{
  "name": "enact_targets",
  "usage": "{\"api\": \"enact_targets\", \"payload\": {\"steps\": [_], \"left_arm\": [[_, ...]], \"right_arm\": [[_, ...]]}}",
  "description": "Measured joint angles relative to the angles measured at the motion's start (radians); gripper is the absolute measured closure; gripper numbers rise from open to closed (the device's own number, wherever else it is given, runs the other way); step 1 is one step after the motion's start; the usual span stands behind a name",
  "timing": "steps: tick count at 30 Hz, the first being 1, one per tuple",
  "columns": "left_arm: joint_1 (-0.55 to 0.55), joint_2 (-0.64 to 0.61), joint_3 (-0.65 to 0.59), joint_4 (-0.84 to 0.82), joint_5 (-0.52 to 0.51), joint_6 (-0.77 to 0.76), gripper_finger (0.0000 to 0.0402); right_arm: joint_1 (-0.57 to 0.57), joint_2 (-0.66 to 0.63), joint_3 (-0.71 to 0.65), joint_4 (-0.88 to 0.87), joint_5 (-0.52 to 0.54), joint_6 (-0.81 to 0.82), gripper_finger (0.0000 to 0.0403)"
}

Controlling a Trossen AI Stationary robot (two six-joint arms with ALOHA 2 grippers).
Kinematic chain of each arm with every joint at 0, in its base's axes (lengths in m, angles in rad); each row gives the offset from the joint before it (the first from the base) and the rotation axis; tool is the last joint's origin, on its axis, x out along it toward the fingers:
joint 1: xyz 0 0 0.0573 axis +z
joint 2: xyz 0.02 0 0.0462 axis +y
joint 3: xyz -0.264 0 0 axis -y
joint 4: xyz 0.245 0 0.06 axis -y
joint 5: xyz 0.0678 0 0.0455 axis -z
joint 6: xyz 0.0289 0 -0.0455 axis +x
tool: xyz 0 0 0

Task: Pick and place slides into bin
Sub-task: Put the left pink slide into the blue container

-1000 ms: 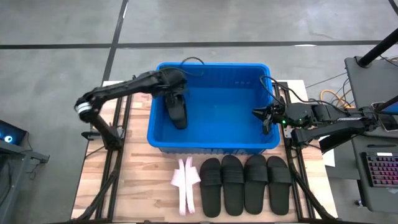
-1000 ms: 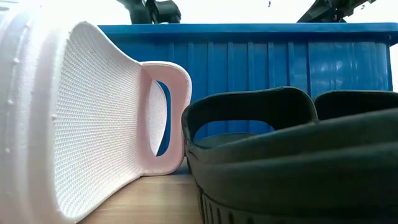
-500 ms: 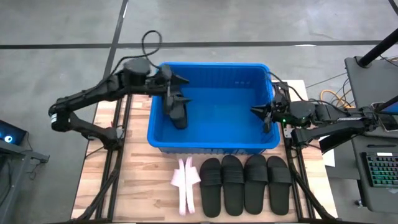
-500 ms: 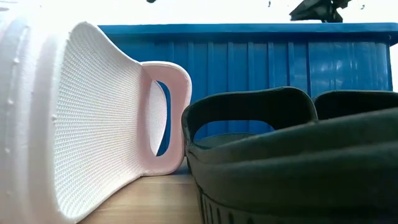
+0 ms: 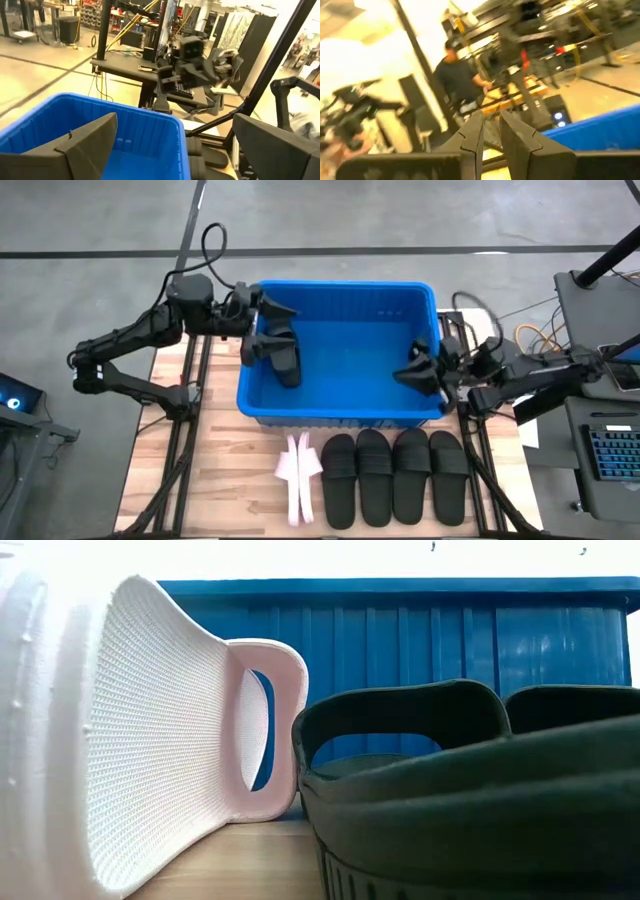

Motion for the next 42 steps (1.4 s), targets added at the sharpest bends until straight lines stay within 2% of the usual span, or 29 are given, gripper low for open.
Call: {"api": "enact_targets", "payload": {"steps": [3, 7, 11, 14, 18, 23, 27, 33, 38, 40, 42], "left_arm": [[-0.001, -0.004, -0.001, -0.002, 0.005, -0.071, 0.0020], [-0.006, -0.011, -0.001, 0.003, 0.010, -0.119, 0.0020], [-0.020, -0.009, -0.002, 0.042, 0.010, -0.161, 0.0020], [-0.024, -0.007, -0.002, 0.064, 0.013, -0.167, 0.0020], [-0.024, 0.001, -0.002, 0.072, 0.012, -0.167, 0.0020], [-0.024, 0.001, -0.003, 0.069, 0.009, -0.167, 0.0020], [-0.024, 0.001, -0.010, 0.064, 0.008, -0.167, 0.0020], [-0.026, 0.001, -0.032, 0.053, 0.008, -0.168, 0.0020], [-0.026, 0.001, -0.069, 0.050, 0.011, -0.207, 0.0020], [-0.026, 0.001, -0.083, 0.027, 0.051, -0.253, 0.0020], [-0.027, 0.004, -0.089, -0.022, 0.141, -0.280, 0.0020]], "right_arm": [[0.062, 0.057, 0.069, 0.000, -0.001, -0.047, 0.0348], [0.139, 0.126, 0.181, 0.006, -0.004, -0.206, 0.0348], [0.206, 0.200, 0.290, -0.036, -0.055, -0.308, 0.0348], [0.250, 0.253, 0.373, -0.135, -0.051, -0.349, 0.0340], [0.288, 0.338, 0.480, -0.354, -0.040, -0.379, 0.0298], [0.298, 0.436, 0.596, -0.646, -0.017, -0.312, 0.0226], [0.298, 0.512, 0.648, -0.829, -0.018, -0.155, 0.0194], [0.334, 0.599, 0.657, -0.971, -0.026, 0.005, 0.0192], [0.381, 0.651, 0.656, -0.998, -0.028, 0.023, 0.0201], [0.399, 0.664, 0.656, -1.000, -0.028, 0.024, 0.0205], [0.414, 0.675, 0.655, -1.004, -0.028, 0.026, 0.0209]]}}
